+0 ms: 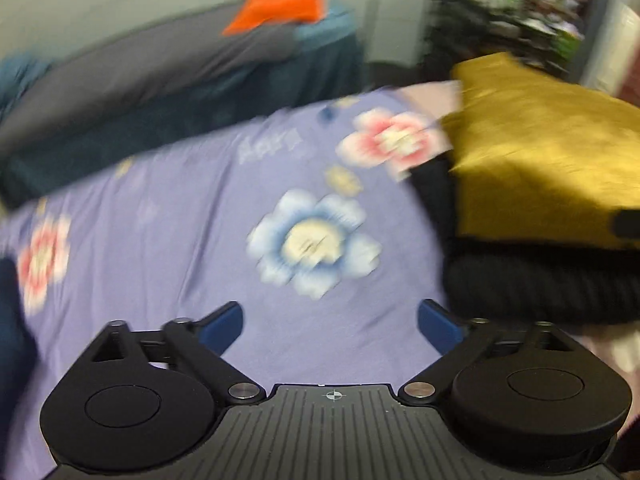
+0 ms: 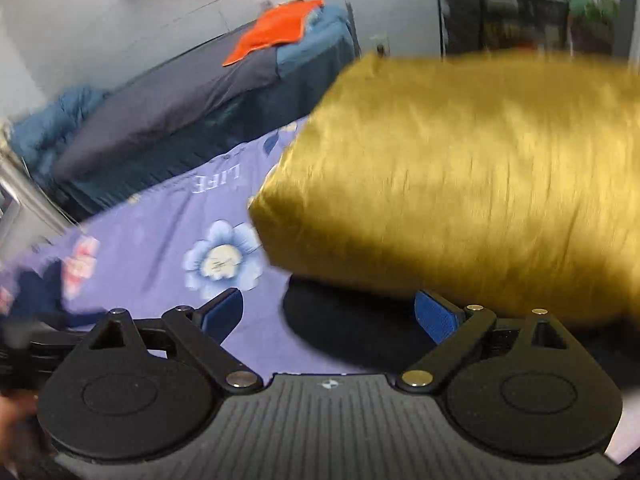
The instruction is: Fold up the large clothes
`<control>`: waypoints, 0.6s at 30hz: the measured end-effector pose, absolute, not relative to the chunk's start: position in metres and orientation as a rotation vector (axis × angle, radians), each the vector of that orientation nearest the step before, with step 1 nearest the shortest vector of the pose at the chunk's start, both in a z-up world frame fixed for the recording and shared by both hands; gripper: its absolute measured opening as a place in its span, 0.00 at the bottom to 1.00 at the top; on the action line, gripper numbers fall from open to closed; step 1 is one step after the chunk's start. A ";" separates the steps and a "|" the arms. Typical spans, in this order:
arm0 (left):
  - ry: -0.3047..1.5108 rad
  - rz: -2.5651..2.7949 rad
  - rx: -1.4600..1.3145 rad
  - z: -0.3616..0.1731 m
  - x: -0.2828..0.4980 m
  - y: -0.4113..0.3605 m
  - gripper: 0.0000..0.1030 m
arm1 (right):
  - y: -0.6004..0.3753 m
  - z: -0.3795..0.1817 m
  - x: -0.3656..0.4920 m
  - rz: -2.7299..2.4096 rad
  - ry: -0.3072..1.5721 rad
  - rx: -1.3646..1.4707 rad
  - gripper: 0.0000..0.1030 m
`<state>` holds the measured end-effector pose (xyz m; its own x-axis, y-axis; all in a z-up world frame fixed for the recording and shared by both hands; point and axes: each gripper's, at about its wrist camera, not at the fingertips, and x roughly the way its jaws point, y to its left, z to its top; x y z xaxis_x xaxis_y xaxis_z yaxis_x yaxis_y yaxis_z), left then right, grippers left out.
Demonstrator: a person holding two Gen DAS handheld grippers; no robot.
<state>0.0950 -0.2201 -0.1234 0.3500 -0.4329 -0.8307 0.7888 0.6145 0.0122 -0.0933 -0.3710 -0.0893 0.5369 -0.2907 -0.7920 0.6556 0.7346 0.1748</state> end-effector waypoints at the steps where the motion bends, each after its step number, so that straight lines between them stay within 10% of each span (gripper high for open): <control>1: 0.867 -0.847 0.486 -0.113 0.088 -0.231 1.00 | -0.377 -0.083 -0.097 -0.602 0.832 0.465 0.95; 18: 0.795 -1.052 0.735 -0.035 -0.012 -0.373 1.00 | -0.415 -0.023 -0.201 -0.977 0.914 0.318 1.00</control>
